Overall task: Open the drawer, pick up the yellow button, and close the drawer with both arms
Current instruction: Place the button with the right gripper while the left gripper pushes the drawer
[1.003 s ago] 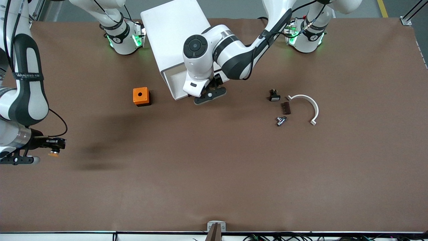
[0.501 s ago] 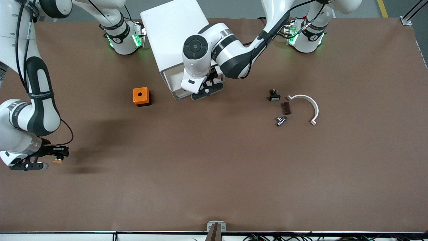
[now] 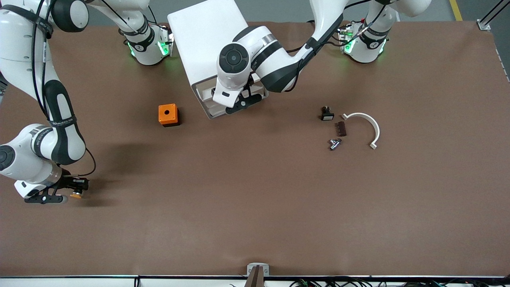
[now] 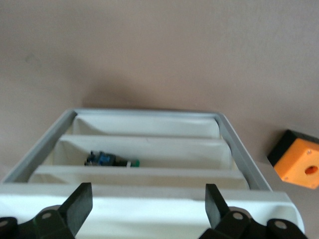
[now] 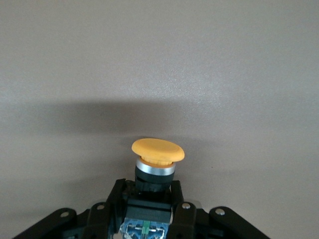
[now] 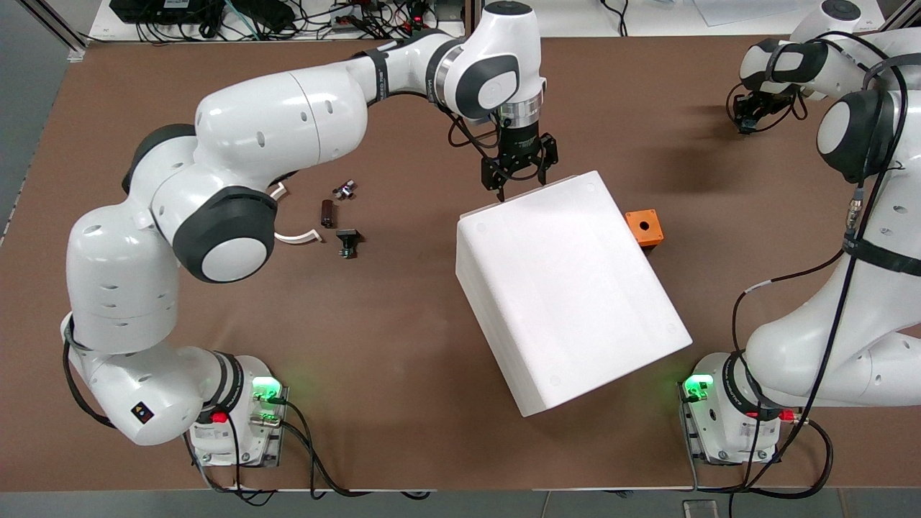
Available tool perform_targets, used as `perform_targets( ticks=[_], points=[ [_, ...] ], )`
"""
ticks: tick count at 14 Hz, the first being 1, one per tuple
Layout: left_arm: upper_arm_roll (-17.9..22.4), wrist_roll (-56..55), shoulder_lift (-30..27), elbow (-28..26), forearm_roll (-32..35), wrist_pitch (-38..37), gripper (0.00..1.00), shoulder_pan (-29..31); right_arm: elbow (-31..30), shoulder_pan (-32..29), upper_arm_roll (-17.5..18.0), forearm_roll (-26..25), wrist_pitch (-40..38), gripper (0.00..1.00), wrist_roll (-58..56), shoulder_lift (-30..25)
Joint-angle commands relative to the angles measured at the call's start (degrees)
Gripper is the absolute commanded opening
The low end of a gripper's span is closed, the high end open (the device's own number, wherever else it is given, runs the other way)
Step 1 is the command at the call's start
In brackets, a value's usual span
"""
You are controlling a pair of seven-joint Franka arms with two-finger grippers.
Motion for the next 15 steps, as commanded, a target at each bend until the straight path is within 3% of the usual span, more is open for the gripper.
perform_targets(
  ticks=[1,8,9,10,11,15],
  points=[
    [-0.16,-0.58,0.45,-0.03,-3.51,-0.49,0.99,-0.64,-0.44,-0.88,1.18,-0.51,0.43,0.02,-0.75,-0.27],
    [-0.16,0.12,0.55,0.14,-5.54,-0.49,0.99,-0.03,-0.61,0.00,1.27,-0.51,0.26,0.08,-0.84,-0.35],
    [-0.16,0.13,-0.24,0.23,-5.54,-0.58,0.99,0.33,-0.53,0.00,1.27,-0.51,0.17,0.23,-0.75,-0.35],
    [-0.16,0.13,-0.68,0.40,-5.45,-0.58,0.99,1.11,-0.44,0.00,1.27,-0.43,0.26,0.74,-0.14,-0.35],
    [-0.16,0.21,-1.03,0.58,-5.36,-0.58,0.99,1.90,-0.44,0.00,1.27,-0.43,0.17,0.99,-0.05,-0.44],
    [0.54,3.10,-1.56,0.49,-4.31,-0.49,0.99,2.61,-0.35,0.35,1.27,-0.43,-0.53,1.00,0.03,-1.23]
  ],
)
